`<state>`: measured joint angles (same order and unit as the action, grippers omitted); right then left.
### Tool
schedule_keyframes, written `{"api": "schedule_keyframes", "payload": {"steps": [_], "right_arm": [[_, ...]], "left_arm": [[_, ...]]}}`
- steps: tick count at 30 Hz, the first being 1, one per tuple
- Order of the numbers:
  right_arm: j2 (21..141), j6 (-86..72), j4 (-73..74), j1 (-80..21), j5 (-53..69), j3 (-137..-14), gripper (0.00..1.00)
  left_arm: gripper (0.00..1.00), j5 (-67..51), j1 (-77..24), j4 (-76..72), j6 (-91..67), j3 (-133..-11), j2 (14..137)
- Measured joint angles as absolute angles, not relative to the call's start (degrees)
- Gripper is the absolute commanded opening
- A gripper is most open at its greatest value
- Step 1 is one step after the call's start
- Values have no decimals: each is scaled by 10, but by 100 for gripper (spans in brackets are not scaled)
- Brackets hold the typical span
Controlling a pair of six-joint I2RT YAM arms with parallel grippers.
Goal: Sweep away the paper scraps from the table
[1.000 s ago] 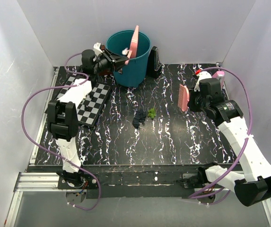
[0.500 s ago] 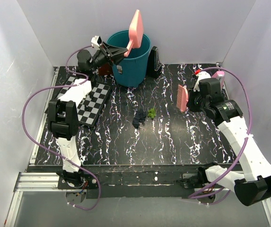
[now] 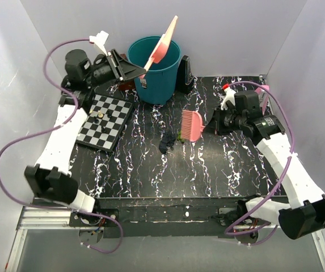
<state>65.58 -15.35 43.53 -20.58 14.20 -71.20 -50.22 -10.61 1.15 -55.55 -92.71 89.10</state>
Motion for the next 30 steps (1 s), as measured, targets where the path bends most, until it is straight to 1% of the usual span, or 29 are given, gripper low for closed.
{"api": "schedule_keyframes", "payload": {"steps": [3,5,10,15,18,24,30], "right_arm": [[678,-194,412,-209,224,-713,1],[699,-223,392,-218,260,-713,1],[775,-274,372,-277,280,-731,1],[886,-318,382,-334,258,-814,1],[947,-345,397,-360,233,-870,1],[1036,-397,417,-388,196,-940,1],[1091,-449,459,-386,147,-980,1]], "left_arm": [[25,-469,-106,123,-449,-926,820],[25,-427,-106,186,-385,-912,771],[25,-329,-106,279,-288,-824,665],[25,-237,-106,331,-228,-720,596],[25,-204,-105,351,-207,-676,569],[25,-192,-105,361,-192,-631,526],[25,-193,-105,360,-186,-623,514]]}}
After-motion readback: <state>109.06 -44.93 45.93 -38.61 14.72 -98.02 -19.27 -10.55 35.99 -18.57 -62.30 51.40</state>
